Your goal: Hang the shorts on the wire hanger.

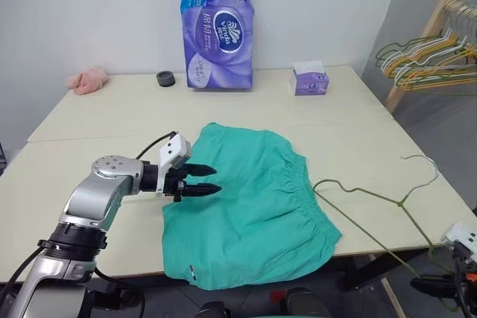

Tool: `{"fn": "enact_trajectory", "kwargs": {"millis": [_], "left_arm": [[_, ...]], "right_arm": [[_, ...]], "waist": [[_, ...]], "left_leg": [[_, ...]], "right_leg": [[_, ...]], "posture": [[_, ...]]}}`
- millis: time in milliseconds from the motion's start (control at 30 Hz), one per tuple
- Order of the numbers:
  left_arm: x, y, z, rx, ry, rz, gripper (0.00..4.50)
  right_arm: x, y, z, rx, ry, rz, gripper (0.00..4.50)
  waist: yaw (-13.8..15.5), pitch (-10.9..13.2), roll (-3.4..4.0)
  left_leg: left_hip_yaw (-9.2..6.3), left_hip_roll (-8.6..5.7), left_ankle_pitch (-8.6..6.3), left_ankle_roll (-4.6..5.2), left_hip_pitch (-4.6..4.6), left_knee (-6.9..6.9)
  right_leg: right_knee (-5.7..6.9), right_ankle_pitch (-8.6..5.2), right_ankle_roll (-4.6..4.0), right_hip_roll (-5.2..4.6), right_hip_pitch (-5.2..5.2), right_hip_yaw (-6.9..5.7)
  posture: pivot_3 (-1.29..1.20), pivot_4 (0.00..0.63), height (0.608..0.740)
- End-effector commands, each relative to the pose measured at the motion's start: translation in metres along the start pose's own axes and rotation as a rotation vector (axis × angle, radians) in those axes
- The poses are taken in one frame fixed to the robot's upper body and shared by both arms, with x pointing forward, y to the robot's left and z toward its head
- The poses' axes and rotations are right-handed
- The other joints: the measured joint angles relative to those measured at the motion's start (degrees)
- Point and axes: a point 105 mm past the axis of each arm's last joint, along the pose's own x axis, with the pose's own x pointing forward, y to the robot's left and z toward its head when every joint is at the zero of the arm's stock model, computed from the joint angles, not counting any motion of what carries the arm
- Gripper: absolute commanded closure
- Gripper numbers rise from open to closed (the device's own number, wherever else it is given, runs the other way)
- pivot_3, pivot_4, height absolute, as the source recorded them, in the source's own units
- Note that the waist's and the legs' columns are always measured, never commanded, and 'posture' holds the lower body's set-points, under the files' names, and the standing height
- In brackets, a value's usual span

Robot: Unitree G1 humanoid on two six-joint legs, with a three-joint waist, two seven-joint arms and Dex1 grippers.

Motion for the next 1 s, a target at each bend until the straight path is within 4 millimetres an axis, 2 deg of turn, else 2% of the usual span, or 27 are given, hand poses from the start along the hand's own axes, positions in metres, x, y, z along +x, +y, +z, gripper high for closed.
{"fn": "enact_trajectory", "kwargs": {"millis": [33, 267, 367, 800, 1000], "left_arm": [[0.001, 0.001, 0.013, 0.057, -0.017, -0.008, 1.78], [0.003, -0.006, 0.012, 0.053, -0.023, -0.035, 1.78], [0.003, -0.007, 0.012, 0.047, -0.025, -0.029, 1.78], [0.005, -0.008, 0.010, 0.043, -0.026, -0.032, 1.78], [0.004, -0.002, 0.013, 0.044, -0.037, 0.000, 1.78]], "right_arm": [[0.005, 0.002, 0.007, -0.047, 0.001, 0.018, 4.50], [0.008, -0.002, 0.012, -0.072, 0.020, 0.027, 4.50], [0.003, -0.007, 0.017, -0.061, -0.007, 0.014, 4.50], [0.003, -0.005, 0.004, -0.017, 0.004, 0.020, 4.50], [0.013, -0.001, 0.019, -0.051, 0.009, 0.098, 4.50]], "waist": [[0.0, 0.0, 0.01], [0.2, 0.0, -0.01], [0.2, 0.0, -0.03], [0.2, 0.1, -0.10], [0.1, 0.1, -0.10]], "left_leg": [[0.00, 0.00, 0.00, 0.00, -0.01, 0.00], [-0.02, -0.01, 0.00, 0.00, -0.01, 0.01], [-0.01, -0.01, 0.00, 0.00, -0.01, 0.01], [-0.01, -0.01, 0.00, 0.00, -0.01, 0.01], [-0.01, 0.00, 0.00, 0.00, 0.01, 0.00]], "right_leg": [[0.00, 0.00, 0.00, 0.00, -0.01, 0.00], [0.00, 0.00, -0.01, -0.01, 0.00, 0.00], [0.00, 0.00, 0.00, -0.01, 0.01, 0.01], [-0.01, 0.00, 0.00, -0.01, 0.01, 0.00], [-0.01, 0.00, 0.00, 0.00, 0.02, 0.00]], "posture": [[-0.25, 0.029, 0.740], [-0.24, 0.029, 0.740], [-0.24, 0.029, 0.740], [-0.24, 0.035, 0.740], [-0.24, 0.035, 0.740]]}}
